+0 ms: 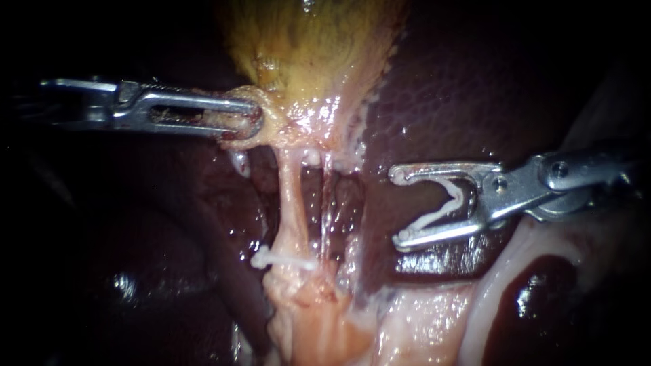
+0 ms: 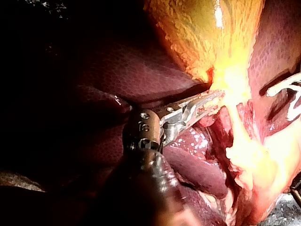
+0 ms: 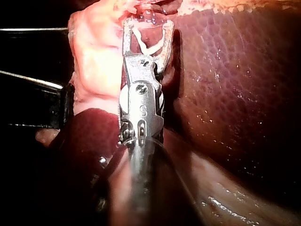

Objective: Clipping second clip left tube

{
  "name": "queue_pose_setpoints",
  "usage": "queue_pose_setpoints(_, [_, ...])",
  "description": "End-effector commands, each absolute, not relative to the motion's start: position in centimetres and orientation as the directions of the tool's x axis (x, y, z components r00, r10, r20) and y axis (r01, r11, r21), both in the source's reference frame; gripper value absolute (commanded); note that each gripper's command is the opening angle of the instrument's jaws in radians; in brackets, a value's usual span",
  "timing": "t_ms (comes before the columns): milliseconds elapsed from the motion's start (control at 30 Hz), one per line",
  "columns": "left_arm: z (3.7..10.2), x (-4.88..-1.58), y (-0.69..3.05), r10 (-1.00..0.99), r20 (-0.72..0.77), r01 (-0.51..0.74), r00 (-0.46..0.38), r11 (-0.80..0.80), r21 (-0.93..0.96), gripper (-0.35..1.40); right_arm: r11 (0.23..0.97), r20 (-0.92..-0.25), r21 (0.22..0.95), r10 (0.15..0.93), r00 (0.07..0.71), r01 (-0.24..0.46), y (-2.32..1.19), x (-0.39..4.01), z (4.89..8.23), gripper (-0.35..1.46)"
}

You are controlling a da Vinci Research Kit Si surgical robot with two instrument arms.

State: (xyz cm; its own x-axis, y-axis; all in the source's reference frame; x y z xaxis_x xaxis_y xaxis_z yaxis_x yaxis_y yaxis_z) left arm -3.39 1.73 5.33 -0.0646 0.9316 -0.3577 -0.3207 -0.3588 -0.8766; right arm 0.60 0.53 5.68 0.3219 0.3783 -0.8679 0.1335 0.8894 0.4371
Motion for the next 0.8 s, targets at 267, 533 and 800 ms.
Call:
queue_pose_setpoints(267, [4.83, -2.95, 1.81, 0.938, -0.342, -0.317, -0.058, -0.342, -0.885, -0.35, 0.886, -0.868, 0.441, 0.38, 0.32, 0.144, 0.51, 0.68, 5.66, 0.49])
queue_pose_setpoints(533, [4.54, -2.76, 1.82, 0.94, -0.34, -0.32, -0.031, -0.331, -0.888, -0.35, 0.879, -0.875, 0.44, 0.372, 0.311, 0.187, 0.31, 1.13, 5.48, 0.49])
queue_pose_setpoints(800, [4.54, -2.78, 1.79, 0.94, -0.341, -0.323, -0.03, -0.332, -0.886, -0.35, 0.848, -0.844, 0.5, 0.431, 0.318, 0.178, 0.15, 1.64, 5.52, 0.5])
